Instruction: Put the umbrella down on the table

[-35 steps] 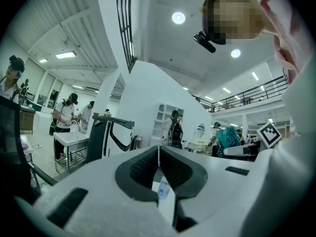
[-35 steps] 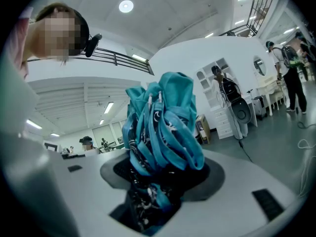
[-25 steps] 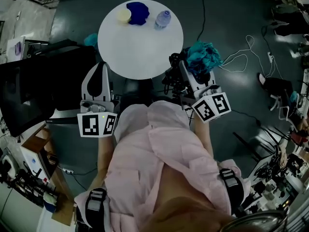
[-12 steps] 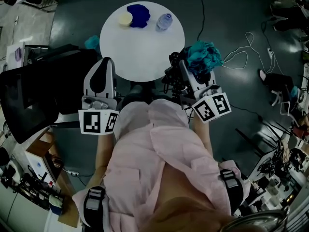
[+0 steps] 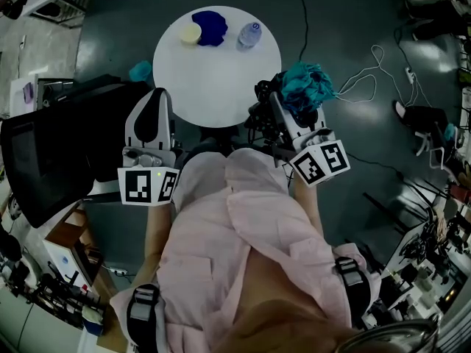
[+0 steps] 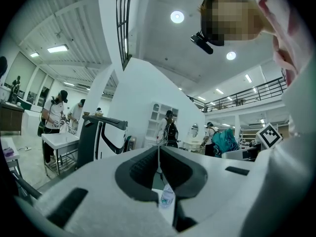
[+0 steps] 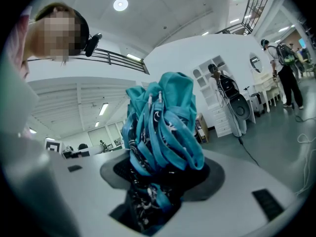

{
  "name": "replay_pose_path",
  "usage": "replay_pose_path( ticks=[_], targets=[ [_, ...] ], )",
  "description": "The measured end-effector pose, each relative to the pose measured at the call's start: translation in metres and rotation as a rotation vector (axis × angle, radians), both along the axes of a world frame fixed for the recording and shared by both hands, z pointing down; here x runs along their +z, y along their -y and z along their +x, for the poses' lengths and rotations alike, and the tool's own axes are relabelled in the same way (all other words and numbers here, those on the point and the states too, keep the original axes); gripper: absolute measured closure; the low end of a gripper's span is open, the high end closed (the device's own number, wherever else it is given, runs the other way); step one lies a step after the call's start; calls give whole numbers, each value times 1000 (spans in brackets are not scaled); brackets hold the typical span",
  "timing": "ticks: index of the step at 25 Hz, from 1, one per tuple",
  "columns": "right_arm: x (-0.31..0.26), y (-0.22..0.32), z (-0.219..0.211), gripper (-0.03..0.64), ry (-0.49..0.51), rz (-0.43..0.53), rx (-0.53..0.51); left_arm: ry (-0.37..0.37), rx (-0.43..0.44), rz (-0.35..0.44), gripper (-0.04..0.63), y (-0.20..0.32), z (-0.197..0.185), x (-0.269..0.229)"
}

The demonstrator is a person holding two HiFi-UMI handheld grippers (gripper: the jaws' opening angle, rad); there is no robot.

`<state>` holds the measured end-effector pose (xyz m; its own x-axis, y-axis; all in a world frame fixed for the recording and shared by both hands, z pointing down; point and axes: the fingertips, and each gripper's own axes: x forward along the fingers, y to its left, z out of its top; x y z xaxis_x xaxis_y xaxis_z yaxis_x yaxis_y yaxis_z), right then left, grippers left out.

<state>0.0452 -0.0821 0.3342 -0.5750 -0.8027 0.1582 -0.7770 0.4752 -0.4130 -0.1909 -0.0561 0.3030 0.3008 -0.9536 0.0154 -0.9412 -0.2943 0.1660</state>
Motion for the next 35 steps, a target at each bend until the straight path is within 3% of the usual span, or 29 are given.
replay_pose_path(
  ticks=[35],
  targets=[
    [-3,7,7,370,5,3,35,-15,12,10,572,10,0,0]
  ],
)
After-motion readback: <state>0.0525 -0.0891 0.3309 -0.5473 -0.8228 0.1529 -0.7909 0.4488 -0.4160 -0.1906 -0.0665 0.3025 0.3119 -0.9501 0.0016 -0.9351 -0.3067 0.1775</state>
